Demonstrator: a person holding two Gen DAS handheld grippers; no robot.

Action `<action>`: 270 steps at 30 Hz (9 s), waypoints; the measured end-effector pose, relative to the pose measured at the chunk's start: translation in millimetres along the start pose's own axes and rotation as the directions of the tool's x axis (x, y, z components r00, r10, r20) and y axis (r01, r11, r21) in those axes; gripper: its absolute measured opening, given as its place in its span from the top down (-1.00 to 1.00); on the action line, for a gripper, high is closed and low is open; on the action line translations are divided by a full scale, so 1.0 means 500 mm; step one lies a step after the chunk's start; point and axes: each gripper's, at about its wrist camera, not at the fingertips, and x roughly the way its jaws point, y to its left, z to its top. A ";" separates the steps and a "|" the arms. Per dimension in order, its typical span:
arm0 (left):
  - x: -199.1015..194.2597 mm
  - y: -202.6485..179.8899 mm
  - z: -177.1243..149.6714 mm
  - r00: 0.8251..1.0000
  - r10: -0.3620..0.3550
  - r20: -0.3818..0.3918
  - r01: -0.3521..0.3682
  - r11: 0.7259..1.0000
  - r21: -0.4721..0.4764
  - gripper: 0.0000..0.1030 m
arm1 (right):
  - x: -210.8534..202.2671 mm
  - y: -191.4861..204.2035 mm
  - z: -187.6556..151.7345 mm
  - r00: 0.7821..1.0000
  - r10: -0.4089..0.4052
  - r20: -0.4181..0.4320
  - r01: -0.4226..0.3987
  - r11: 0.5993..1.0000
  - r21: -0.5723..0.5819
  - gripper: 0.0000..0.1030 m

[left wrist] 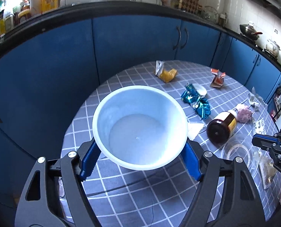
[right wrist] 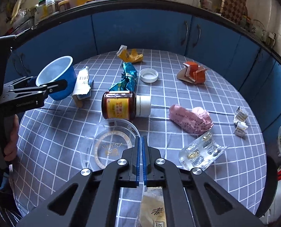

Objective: Collect trash
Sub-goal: 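Lift the blue bowl with the left tool while the right tool grasps the clear plastic lid, then carry bowl and lid over the black bin and open both tools to drop them, then return to the table and grasp the white snack bag with the right tool, then grasp the torn white-and-blue carton with the left tool while the right tool lifts the snack bag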

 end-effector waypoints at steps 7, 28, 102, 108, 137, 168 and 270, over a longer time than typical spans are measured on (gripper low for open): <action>-0.039 -0.017 0.006 0.999 0.009 0.038 -0.010 1.000 0.024 -0.48 | -0.030 -0.006 0.004 0.999 -0.007 0.036 0.007 1.000 0.000 0.96; -0.092 -0.162 0.034 0.992 -0.068 0.102 0.054 0.989 0.137 -0.48 | -0.128 -0.086 -0.003 0.986 -0.101 0.134 0.097 0.995 0.036 0.97; -0.081 -0.317 -0.017 0.987 -0.163 0.009 0.155 0.952 0.265 -0.48 | -0.061 -0.255 -0.198 0.976 -0.166 -0.141 0.199 0.942 0.272 -0.80; -0.081 -0.322 -0.015 0.987 -0.161 0.009 0.153 0.950 0.273 -0.48 | -0.076 -0.245 -0.194 0.973 -0.204 -0.106 0.224 0.945 0.237 -0.65; -0.043 -0.590 0.024 0.964 -0.266 -0.025 0.246 0.849 0.467 -0.48 | -0.161 -0.420 -0.214 0.953 -0.302 0.004 0.283 0.900 0.330 -0.66; 0.060 -1.017 0.065 0.908 -0.401 -0.119 0.378 0.666 0.643 -0.79 | -0.177 -0.703 -0.383 0.896 -0.441 -0.057 0.392 0.724 0.567 -0.86; 0.017 -0.070 -0.021 0.993 0.053 -0.109 -0.040 0.992 0.123 -0.79 | -0.077 -0.108 -0.165 0.998 0.040 -0.044 -0.044 0.996 -0.083 0.25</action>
